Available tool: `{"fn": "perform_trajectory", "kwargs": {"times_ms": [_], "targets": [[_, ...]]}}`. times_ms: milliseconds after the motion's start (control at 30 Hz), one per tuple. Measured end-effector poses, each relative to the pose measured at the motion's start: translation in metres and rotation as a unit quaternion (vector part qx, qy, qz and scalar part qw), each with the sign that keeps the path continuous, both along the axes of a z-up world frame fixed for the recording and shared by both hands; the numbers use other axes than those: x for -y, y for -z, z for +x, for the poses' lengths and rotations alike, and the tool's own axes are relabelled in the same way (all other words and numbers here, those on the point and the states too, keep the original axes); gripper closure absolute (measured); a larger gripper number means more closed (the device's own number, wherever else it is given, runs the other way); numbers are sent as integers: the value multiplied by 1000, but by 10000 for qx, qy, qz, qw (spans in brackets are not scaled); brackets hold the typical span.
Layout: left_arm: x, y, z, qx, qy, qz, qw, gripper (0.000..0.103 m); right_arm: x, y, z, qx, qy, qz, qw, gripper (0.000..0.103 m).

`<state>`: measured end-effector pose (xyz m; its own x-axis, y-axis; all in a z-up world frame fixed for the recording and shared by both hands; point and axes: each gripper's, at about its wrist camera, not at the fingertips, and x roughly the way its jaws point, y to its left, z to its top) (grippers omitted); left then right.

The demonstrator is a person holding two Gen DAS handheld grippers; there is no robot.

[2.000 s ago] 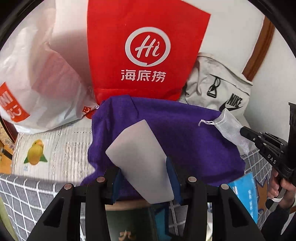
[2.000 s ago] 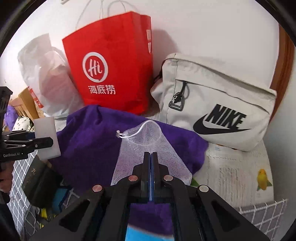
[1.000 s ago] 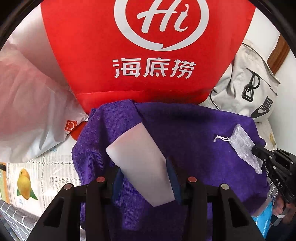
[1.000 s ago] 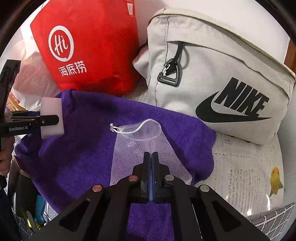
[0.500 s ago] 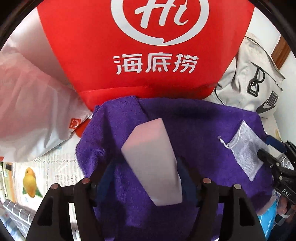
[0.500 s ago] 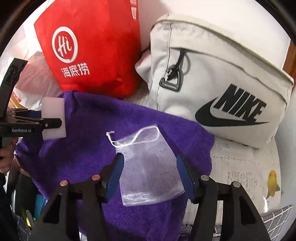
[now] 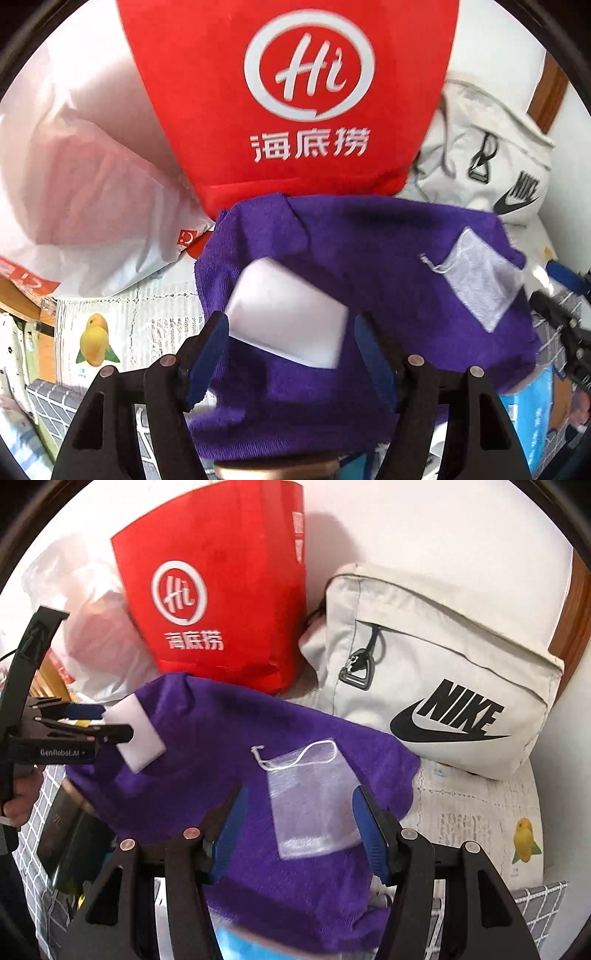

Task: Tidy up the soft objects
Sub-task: 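Move the right tool to the white glove and grasp it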

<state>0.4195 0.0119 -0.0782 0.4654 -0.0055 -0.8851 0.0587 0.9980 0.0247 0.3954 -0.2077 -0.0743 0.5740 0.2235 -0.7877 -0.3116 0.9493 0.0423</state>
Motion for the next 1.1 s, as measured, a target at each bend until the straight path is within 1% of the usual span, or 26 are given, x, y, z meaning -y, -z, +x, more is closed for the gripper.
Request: {"fn": "perform_trajectory", "kwargs": {"times_ms": [167,300,500,667,833,967,1100], "targets": [[-10,-18,-21,156,-148,-236,9995,34,-3,-7,-21,3,-74,47,10000,44],[-14,-25,-33,201,-195,-162,9995,34,-7,-13,-40,33,-125,58,9999,44],[-23,-42,-70,185,-274,-208,9992,34,-17,-19,-71,30,-284,188,9994,44],[-29,-40,-105,152,-370,-320,9987,34,-27,-21,-102,40,-450,229,9987,44],[-32,-33,-143,117,-451,-486,9977,34,-36,-12,-135,-41,-683,265,9973,44],[-32,-24,-173,90,-465,-492,9977,34,-46,4,-155,-172,-911,271,9953,44],[-33,-13,-199,72,-496,-473,9976,34,-59,24,-160,-279,-1023,84,9943,44]]}}
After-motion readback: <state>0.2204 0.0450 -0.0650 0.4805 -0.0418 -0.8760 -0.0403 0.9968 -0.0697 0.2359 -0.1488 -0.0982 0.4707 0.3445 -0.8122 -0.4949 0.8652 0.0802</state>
